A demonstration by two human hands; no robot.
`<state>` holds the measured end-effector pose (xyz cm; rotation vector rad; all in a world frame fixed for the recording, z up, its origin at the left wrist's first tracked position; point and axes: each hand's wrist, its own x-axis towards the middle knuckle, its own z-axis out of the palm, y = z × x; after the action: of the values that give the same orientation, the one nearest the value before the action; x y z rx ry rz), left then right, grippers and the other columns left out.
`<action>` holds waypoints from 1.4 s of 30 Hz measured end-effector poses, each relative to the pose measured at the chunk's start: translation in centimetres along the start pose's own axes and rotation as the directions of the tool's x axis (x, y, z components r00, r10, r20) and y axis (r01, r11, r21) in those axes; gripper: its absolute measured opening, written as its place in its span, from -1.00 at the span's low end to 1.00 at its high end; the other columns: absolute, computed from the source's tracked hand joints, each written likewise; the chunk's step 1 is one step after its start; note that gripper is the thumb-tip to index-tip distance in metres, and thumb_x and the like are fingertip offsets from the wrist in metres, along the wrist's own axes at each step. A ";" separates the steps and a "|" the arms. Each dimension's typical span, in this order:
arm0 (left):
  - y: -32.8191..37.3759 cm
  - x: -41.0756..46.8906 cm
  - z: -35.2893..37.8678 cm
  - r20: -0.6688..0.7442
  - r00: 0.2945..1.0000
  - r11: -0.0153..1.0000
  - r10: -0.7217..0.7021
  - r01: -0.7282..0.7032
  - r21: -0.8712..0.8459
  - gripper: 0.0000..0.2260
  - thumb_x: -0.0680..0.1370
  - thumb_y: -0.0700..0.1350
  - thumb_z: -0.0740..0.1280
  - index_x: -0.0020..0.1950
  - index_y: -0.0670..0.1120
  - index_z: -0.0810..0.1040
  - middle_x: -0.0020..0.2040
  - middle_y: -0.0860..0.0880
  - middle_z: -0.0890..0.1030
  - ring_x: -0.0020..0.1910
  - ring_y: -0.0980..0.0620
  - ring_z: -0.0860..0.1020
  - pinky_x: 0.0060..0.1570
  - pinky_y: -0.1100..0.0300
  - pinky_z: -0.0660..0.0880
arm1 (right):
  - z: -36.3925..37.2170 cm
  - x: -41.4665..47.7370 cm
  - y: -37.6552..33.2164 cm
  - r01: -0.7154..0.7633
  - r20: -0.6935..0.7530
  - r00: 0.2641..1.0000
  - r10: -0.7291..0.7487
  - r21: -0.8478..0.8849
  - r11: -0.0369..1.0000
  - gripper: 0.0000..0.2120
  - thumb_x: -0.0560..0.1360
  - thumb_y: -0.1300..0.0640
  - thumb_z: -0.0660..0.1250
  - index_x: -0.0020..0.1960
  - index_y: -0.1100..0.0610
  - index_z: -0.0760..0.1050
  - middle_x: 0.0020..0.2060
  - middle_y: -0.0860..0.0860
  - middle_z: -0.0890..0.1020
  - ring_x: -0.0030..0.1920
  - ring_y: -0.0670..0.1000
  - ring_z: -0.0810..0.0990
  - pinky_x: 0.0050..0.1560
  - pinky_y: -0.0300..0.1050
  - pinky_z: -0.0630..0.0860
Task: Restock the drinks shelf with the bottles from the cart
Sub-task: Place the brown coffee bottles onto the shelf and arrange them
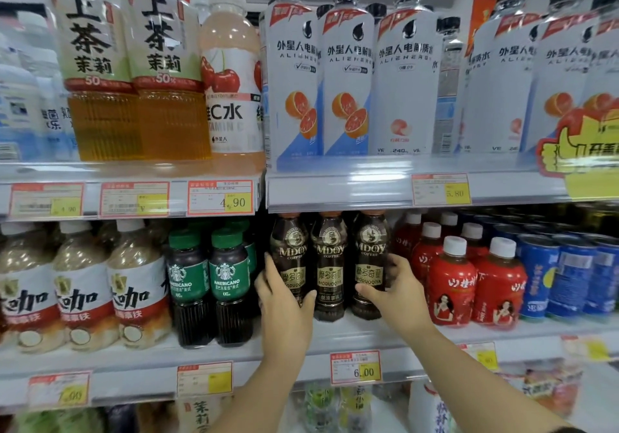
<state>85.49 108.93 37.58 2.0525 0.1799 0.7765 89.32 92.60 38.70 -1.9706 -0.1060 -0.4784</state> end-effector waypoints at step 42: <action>-35.6 -33.7 -10.8 0.330 0.832 0.856 -0.447 0.291 0.427 -0.73 0.53 -0.27 0.27 0.18 -0.03 0.55 0.01 0.08 0.61 -0.08 0.10 0.60 -0.13 0.14 0.57 | 18.5 -39.4 26.5 -0.187 0.682 0.469 0.561 -0.544 0.818 -0.74 0.48 0.18 0.34 0.17 0.13 0.49 -0.09 0.00 0.60 -0.12 0.00 0.59 -0.05 -0.14 0.48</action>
<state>58.27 123.47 -2.03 2.3726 0.4975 0.0405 65.97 102.75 -5.50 -2.3817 -0.1482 0.8638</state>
